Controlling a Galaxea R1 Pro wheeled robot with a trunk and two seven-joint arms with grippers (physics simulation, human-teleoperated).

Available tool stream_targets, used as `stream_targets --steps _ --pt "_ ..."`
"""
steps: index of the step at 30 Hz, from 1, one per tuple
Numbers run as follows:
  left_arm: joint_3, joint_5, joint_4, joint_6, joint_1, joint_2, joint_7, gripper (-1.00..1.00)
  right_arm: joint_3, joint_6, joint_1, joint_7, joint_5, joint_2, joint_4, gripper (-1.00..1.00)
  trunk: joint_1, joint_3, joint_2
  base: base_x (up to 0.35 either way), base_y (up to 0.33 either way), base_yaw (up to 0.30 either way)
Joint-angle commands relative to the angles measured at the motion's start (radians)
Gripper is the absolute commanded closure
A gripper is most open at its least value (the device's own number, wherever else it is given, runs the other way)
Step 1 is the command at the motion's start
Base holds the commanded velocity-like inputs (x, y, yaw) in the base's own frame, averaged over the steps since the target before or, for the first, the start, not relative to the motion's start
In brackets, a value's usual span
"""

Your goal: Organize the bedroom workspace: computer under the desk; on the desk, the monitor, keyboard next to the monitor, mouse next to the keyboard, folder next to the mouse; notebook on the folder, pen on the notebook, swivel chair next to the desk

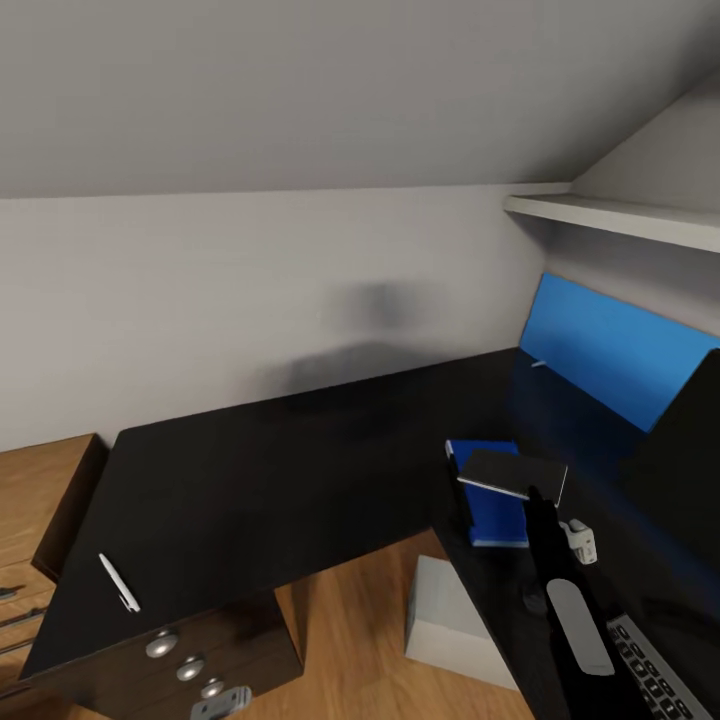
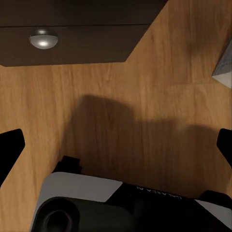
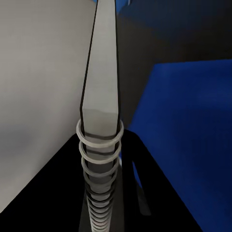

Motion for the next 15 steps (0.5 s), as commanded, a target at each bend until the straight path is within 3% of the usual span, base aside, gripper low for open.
stream_targets --steps 1,15 --pt "-0.004 0.01 -0.002 0.002 0.0 0.001 0.01 -1.0 -0.002 -0.001 -0.001 0.009 -0.012 0.001 0.001 1.0 0.0 -0.001 -0.001 0.063 0.0 0.0" --pt "-0.004 0.01 -0.002 0.003 0.0 0.0 0.008 -1.0 -0.002 -0.001 -0.001 0.009 -0.012 0.002 0.001 1.0 0.0 -0.001 -0.001 0.056 0.04 0.0"
